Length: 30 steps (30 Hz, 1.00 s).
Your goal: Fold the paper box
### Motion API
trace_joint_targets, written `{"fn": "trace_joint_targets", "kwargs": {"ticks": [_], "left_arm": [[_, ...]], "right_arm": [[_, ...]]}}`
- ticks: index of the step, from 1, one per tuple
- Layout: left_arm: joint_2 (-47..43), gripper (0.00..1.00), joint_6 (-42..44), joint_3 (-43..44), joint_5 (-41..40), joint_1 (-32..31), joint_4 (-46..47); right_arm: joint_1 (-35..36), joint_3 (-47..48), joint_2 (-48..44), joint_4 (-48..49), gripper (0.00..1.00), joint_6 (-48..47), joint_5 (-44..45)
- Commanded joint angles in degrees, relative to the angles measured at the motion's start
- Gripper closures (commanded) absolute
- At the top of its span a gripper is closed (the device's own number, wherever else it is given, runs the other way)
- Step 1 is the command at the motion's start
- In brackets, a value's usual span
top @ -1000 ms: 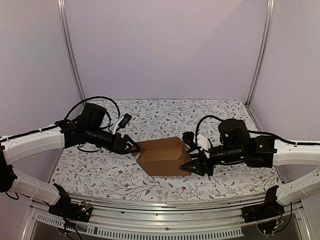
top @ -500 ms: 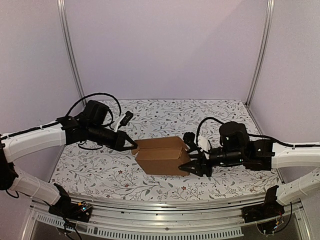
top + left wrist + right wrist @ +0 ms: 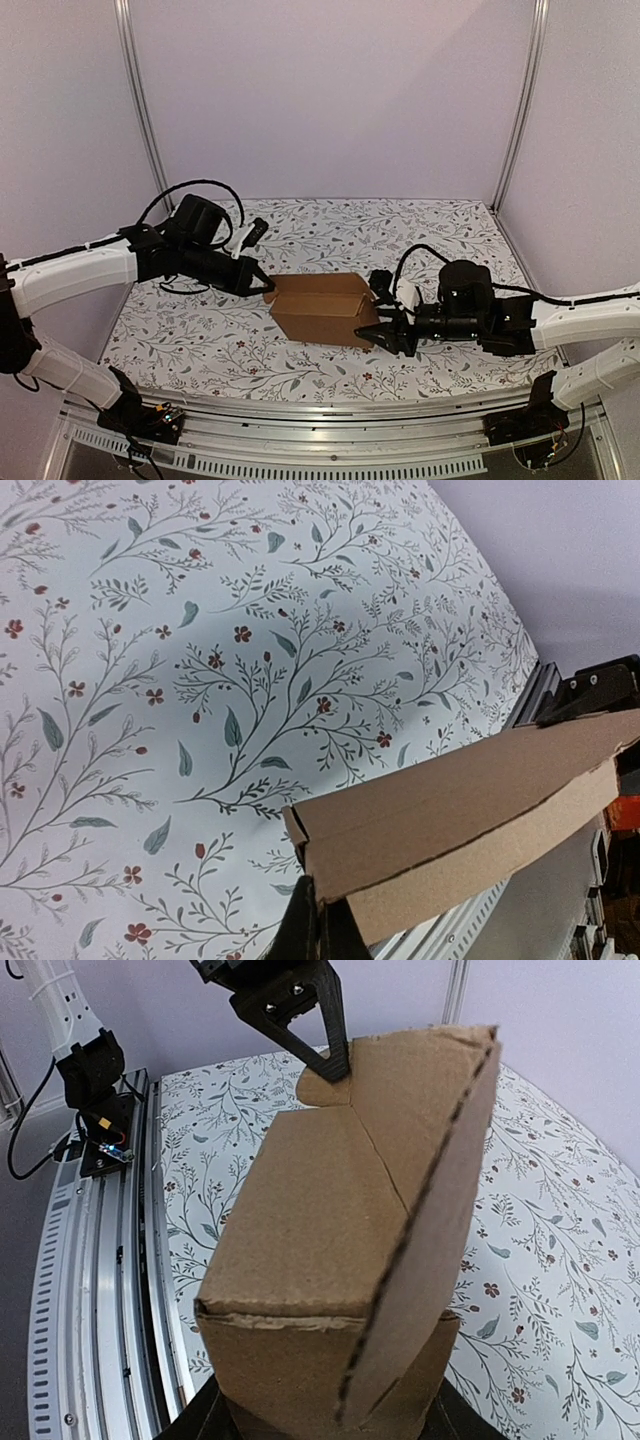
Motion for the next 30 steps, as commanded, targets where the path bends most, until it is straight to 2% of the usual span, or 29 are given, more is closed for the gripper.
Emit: {"fn": "trace_joint_targets", "kwargs": {"ticks": [1, 14, 24, 30], "left_arm": [[1.5, 1.0, -1.4, 1.7, -2.7, -1.1, -3.2], [4.8, 1.0, -4.3, 2.0, -7.2, -3.2, -1.7], [5.1, 1.0, -7.3, -4.1, -10.2, -6.2, 3.2], [6.4, 1.0, -8.0, -7.0, -12.1, -7.4, 5.2]], "right_arm": [[-0.4, -2.9, 2.2, 9.4, 0.73, 0.2, 6.6], [-0.3, -8.9, 18.1, 34.8, 0.75, 0.9, 15.3], [-0.4, -12.2, 26.0, 43.8, 0.75, 5.1, 17.3], [-0.4, -12.7, 28.3, 46.0, 0.75, 5.9, 17.5]]}}
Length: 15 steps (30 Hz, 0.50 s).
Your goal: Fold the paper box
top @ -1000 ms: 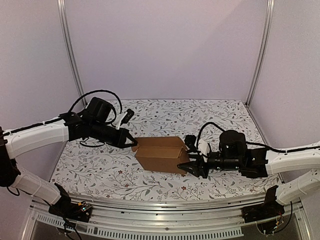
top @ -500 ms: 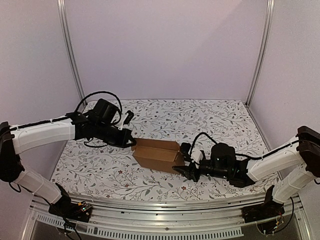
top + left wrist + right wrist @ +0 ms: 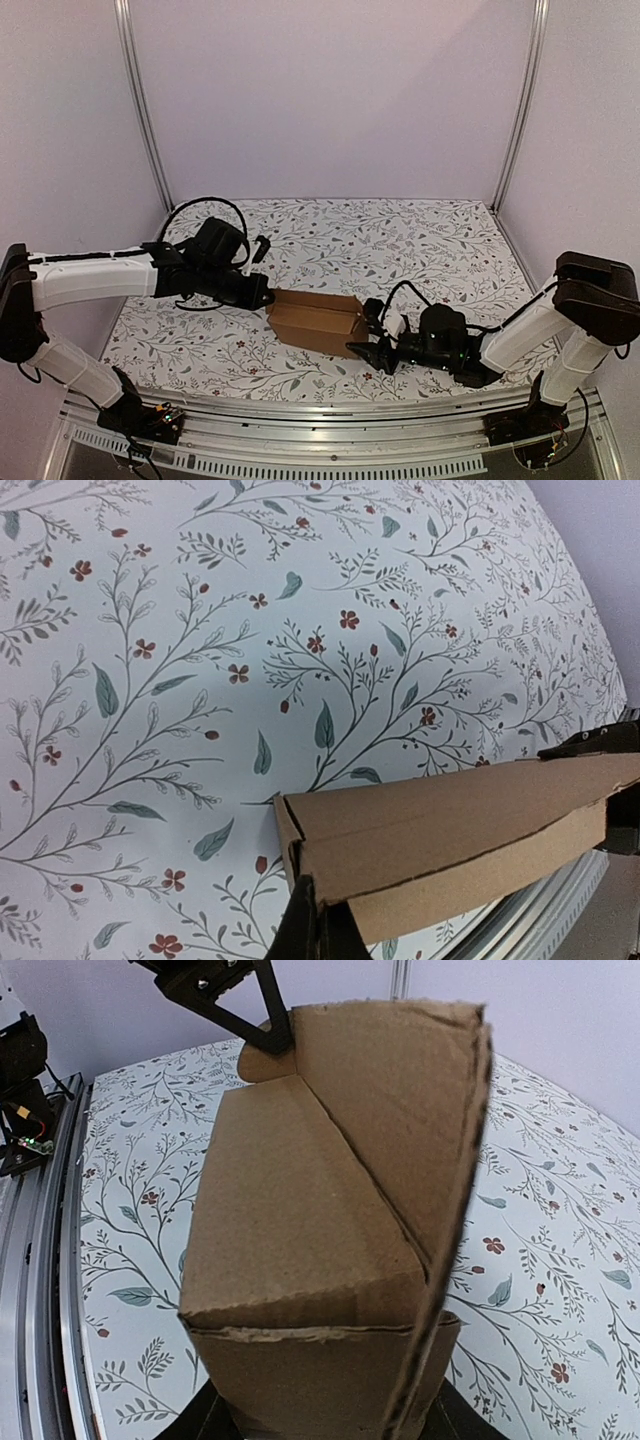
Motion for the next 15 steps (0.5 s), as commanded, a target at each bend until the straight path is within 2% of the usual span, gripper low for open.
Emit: {"fn": "trace_joint_targets", "kwargs": {"ticks": [1, 15], "left_arm": [[1.4, 1.0, -1.6, -2.9, 3.0, -3.0, 0.3], [2.6, 1.0, -3.3, -4.7, 2.6, -4.3, 2.3]], "right_arm": [[-1.1, -0.5, 2.3, 3.1, 0.75, 3.4, 8.4], [-1.1, -2.0, 6.0, 7.2, 0.71, 6.8, 10.3]]}}
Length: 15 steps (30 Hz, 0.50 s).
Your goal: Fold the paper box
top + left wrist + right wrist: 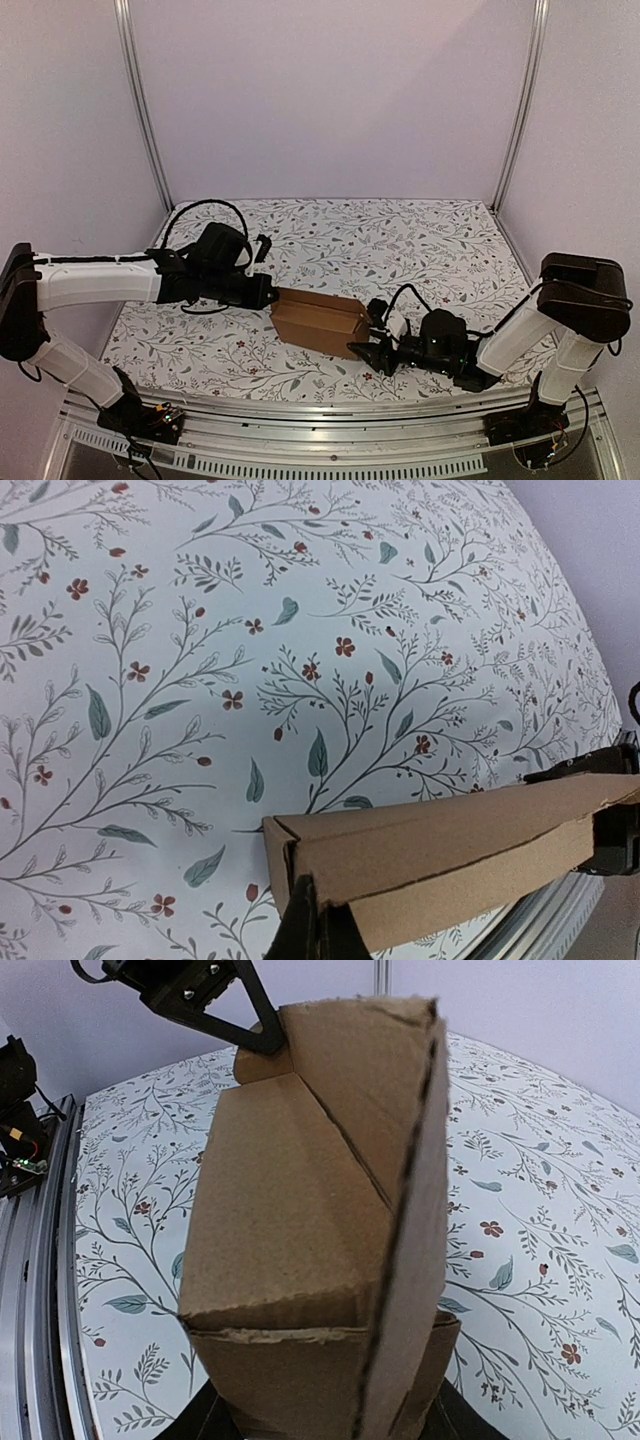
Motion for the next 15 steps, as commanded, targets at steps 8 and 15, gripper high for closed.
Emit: {"fn": "trace_joint_targets", "kwargs": {"ticks": [8, 15], "left_arm": [[1.5, 1.0, -1.2, -3.1, 2.8, -4.8, -5.9], [2.6, 1.0, -0.7, -3.3, -0.7, -7.1, -7.8]], "right_arm": [[-1.1, -1.2, 2.3, 0.4, 0.58, 3.3, 11.4], [-1.1, -1.5, 2.8, 1.0, 0.54, 4.1, 12.0]]}}
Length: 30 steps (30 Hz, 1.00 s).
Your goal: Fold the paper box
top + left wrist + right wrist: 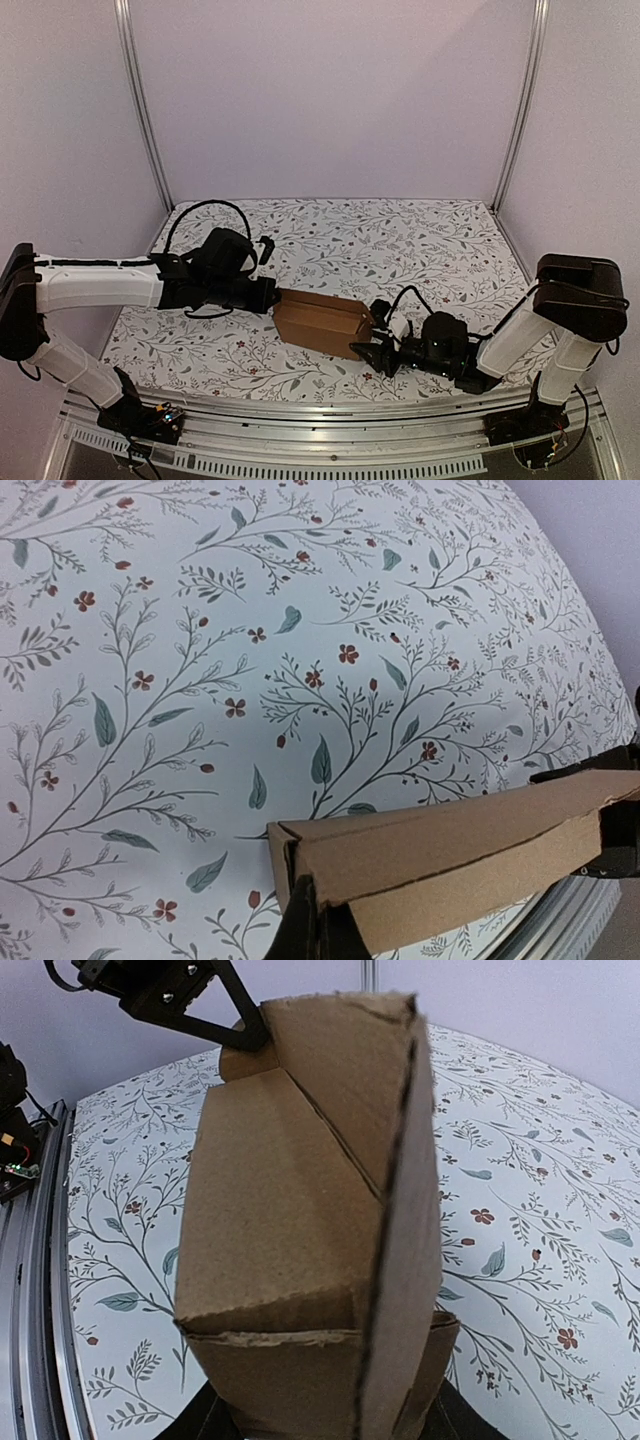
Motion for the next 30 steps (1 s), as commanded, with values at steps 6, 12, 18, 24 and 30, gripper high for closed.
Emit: {"fn": "trace_joint_targets", "kwargs": {"ticks": [6, 12, 18, 24, 30], "left_arm": [[3.7, 1.0, -0.5, -2.2, 1.1, -6.2, -10.5], [4.1, 1.0, -1.2, -2.7, -0.2, -7.6, -11.2], [4.2, 1.0, -1.7, -3.3, -2.7, -9.1, -11.9], [5.0, 1.0, -1.9, -2.4, -4.5, -10.5, -12.7], [6.4, 1.0, -1.5, -0.7, -7.5, -11.5, -14.3]], "right_arm": [[-1.3, -1.3, 1.8, -0.3, 0.54, 3.5, 11.1], [-1.2, -1.7, 1.7, -0.1, 0.53, 4.2, 11.5], [-1.2, -1.9, 1.4, 0.1, 0.39, 4.8, 12.5], [-1.2, -2.5, 1.1, 1.6, 0.23, 5.9, 14.2], [-1.2, -3.4, -1.9, 0.0, 0.16, 6.1, 14.8]]}}
